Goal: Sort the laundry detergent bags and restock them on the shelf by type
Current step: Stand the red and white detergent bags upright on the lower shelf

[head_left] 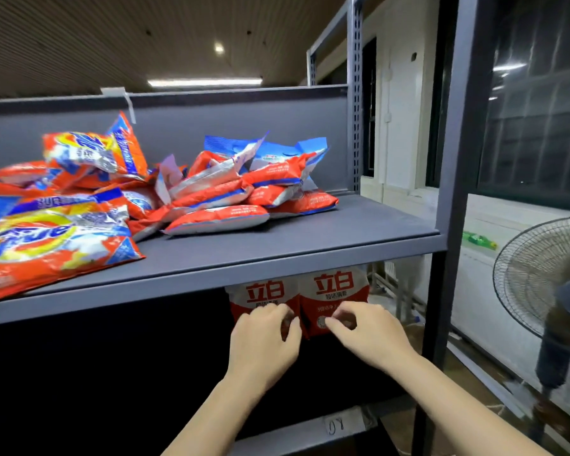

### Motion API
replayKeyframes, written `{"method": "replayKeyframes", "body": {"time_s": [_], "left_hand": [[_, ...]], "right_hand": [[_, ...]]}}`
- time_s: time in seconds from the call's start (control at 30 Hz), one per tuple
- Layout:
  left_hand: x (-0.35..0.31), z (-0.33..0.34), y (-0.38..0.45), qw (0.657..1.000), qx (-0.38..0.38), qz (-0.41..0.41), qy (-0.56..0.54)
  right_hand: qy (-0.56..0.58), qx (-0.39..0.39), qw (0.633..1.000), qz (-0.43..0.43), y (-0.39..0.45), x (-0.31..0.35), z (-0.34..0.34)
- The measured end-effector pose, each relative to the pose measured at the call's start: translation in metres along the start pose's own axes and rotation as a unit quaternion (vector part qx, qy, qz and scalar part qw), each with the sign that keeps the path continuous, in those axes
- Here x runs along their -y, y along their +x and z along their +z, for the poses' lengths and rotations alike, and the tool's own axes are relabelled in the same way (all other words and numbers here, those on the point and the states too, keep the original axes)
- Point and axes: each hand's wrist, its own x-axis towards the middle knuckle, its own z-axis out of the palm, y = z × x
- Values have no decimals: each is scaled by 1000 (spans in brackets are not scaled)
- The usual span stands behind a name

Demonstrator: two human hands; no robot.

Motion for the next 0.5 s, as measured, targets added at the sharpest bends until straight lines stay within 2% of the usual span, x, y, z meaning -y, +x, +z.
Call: {"method": "replayKeyframes", "body": {"time_s": [0.1, 0.2, 0.33, 0.5], "left_hand": [[-4, -34, 11, 994, -106, 27, -31], [0, -59, 35, 979, -193, 7, -63], [20, -76, 82, 975, -213, -43, -55], [47, -81, 143, 977, -190, -97, -16]], "right_hand": [[46, -78, 996, -27, 0, 29, -28], [102, -146, 983, -48, 18, 49, -52], [170, -175, 969, -47, 67, 66, -74], [231, -142, 962, -4, 135, 68, -73]]}}
